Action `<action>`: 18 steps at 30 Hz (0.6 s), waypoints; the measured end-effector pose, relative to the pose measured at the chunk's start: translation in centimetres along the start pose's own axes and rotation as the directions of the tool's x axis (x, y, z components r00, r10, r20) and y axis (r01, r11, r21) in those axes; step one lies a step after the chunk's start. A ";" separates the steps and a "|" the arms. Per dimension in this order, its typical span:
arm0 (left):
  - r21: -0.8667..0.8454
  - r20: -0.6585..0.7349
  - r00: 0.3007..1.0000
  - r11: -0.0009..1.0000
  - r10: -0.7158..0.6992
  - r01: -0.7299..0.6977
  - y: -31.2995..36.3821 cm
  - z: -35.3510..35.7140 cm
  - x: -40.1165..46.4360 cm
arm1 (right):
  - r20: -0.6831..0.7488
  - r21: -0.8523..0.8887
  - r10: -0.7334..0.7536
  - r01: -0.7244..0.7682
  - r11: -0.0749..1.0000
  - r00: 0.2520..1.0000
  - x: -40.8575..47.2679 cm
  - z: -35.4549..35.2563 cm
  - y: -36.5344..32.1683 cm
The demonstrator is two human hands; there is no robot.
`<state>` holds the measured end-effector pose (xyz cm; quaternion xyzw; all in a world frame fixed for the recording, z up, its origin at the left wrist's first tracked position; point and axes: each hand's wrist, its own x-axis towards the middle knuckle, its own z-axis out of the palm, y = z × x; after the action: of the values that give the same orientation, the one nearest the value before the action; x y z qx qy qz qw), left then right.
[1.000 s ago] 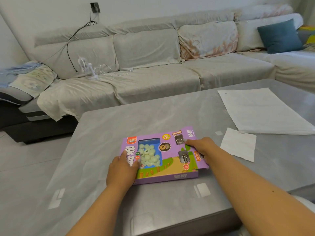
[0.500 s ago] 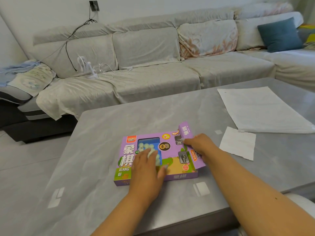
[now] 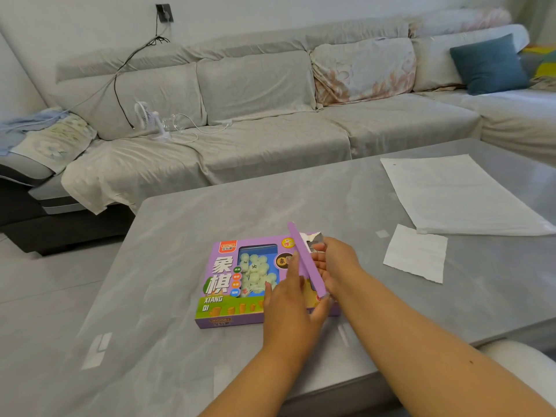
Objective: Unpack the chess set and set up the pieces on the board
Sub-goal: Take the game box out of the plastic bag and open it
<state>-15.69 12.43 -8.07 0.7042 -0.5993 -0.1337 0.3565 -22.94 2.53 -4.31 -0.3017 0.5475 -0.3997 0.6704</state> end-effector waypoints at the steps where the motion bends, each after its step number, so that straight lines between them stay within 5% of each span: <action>1: 0.031 0.010 0.999 0.999 0.038 -0.039 -0.1 0.2 0.1 | 0.004 -0.014 -0.004 0.004 1.000 1.000 0.3 -0.3 0.0; 5: 0.184 0.120 0.983 0.970 0.141 -0.162 -0.9 0.3 0.3 | -0.050 -0.222 -0.066 0.053 0.973 0.997 1.7 -2.3 -0.5; 10: 0.217 0.130 0.983 0.964 0.127 -0.153 -0.9 0.0 -0.1 | -0.017 -0.749 -0.196 0.117 0.652 0.980 2.7 -3.8 1.0; 12: 0.229 0.139 0.984 0.963 0.112 -0.142 -1.1 -0.2 -0.1 | 0.034 -0.800 -0.205 0.149 0.582 0.978 2.7 -3.6 1.3; 18: 0.329 0.211 0.968 0.922 0.138 -0.203 -1.4 -0.5 0.1 | 0.156 -0.717 -0.088 0.174 0.675 0.984 3.2 -4.3 0.6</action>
<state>-14.24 12.57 -8.62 0.6857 -0.7029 -0.0581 0.1799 -26.72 0.17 -7.32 -0.6024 0.6007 -0.1801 0.4939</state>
